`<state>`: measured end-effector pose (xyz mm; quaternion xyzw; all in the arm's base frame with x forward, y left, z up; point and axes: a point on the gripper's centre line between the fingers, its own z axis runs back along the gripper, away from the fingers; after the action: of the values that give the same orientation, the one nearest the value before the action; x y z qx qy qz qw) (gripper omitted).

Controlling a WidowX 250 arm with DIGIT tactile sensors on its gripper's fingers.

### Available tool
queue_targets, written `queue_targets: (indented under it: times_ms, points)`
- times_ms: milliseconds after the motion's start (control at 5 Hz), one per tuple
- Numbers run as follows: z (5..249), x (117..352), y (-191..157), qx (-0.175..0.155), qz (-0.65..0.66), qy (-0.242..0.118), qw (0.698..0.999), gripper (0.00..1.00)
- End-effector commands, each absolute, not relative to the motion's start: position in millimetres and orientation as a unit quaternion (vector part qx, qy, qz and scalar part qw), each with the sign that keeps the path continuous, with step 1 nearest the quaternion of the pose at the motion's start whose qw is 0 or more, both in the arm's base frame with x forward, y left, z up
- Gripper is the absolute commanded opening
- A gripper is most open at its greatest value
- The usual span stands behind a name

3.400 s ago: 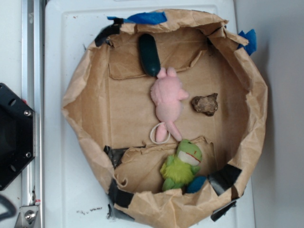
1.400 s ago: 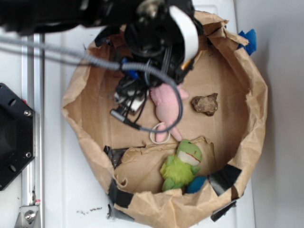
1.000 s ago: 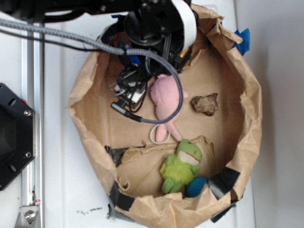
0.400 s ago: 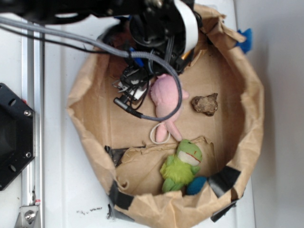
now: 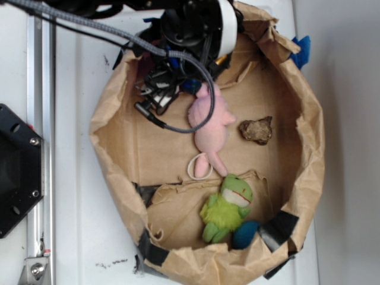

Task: Grab the plastic pickle.

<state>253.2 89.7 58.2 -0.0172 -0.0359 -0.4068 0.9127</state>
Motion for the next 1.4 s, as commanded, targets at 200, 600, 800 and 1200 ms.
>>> queue_targets:
  times_ms: [200,600,800,1200]
  points:
    - [24.0,251.1,86.8,0.034,-0.400,-0.014,0.916,0.00]
    - [28.3,255.3,90.0,0.034,-0.384,-0.022,0.922,0.00]
    - [52.0,254.3,80.9,0.012,-0.375,-0.043,0.926,0.00]
    - [134.1,263.8,27.7,-0.028,-0.292,-0.056,0.954,0.00]
